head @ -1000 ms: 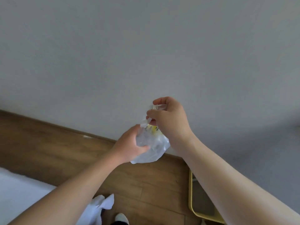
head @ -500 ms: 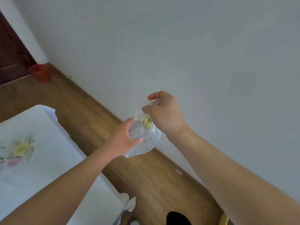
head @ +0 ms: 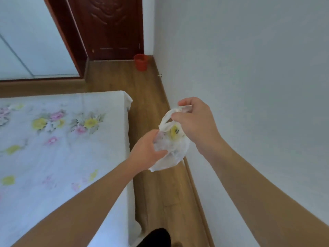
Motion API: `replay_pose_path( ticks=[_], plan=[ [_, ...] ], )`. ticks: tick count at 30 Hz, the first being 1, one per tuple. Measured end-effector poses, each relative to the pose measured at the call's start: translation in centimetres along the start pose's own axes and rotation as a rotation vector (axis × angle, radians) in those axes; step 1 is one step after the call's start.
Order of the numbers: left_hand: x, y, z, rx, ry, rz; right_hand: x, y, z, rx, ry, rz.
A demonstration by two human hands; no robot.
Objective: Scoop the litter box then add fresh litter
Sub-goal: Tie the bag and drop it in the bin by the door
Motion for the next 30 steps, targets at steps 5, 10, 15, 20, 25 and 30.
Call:
replay_pose_path(
  ticks=[5, 10, 15, 20, 25, 30],
  plan=[
    [4.1, 4.4, -2.1, -0.023, 0.083, 0.144, 7.4, -4.3, -2.4, -0.03, 0.062, -0.112],
    [11.2, 8.7, -5.4, -0.018, 0.171, 0.198, 16.3, -8.9, -4.7, -0.031, 0.09, -0.171],
    [20.4, 13.3, -8.1, -0.049, 0.213, 0.226, 26.2, -12.4, -7.4, -0.012, 0.093, -0.179],
    [29.9, 17.5, -8.5, -0.078, 0.261, 0.2, 36.1, -15.0, -10.6, 0.012, 0.097, -0.19],
    [40.0, 20.6, -9.9, -0.055, 0.278, 0.241, 47.1, -17.8, -12.2, 0.024, 0.11, -0.226],
    [49.5, 24.3, -10.0, -0.044, 0.256, 0.314, 58.2, -20.7, -14.6, 0.037, 0.113, -0.301]
  ],
)
Point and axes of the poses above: each hand's wrist, its own x-axis towards the middle knuckle, its own y-axis out of the back of the hand, z = x × y, the point moved 8 cm from there along x, towards the middle knuckle, and after that the axes turned 5 degrees about -x, right-handed, at the moved point
